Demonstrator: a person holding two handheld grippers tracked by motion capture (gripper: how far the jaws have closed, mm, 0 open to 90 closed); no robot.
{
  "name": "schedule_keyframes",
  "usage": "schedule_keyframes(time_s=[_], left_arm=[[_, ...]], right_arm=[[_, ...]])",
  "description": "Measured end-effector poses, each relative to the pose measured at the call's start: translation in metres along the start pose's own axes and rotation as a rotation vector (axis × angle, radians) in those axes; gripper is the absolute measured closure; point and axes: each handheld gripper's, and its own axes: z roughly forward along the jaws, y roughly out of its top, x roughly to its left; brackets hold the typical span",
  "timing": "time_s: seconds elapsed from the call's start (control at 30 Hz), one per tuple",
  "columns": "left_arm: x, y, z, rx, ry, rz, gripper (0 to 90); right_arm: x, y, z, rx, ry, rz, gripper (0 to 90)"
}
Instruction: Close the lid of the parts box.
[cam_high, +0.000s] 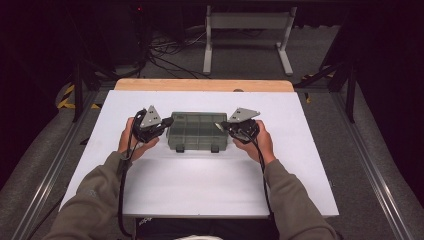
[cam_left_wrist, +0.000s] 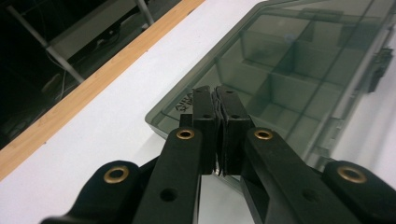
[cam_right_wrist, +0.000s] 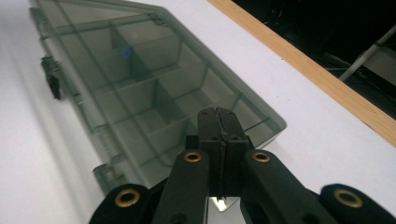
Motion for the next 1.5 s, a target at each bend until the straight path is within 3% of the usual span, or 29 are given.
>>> schedule_keyframes(time_s=[0.47, 1.03, 1.23, 1.3, 1.5], left_arm=[[-0.018, -0.014, -0.005, -0.011, -0.036, 0.011, 87.6], [-0.02, -0.027, 0.008, 0.024, -0.05, 0.009, 87.5], [-0.022, -0.03, 0.011, 0.004, -0.053, 0.001, 89.1], [-0.022, -0.033, 0.011, -0.013, -0.056, -0.019, 89.4], [-0.022, -0.034, 0.012, -0.025, -0.065, -0.029, 89.5]], right_arm=[[0.015, -0.008, -0.005, 0.0, 0.04, -0.011, 90.0], [0.018, -0.022, 0.002, 0.015, 0.045, 0.019, 90.0], [0.019, -0.025, 0.002, -0.001, 0.044, 0.038, 89.9], [0.019, -0.027, 0.002, -0.016, 0.042, 0.043, 89.7], [0.02, -0.029, 0.002, -0.026, 0.036, 0.034, 89.5]])
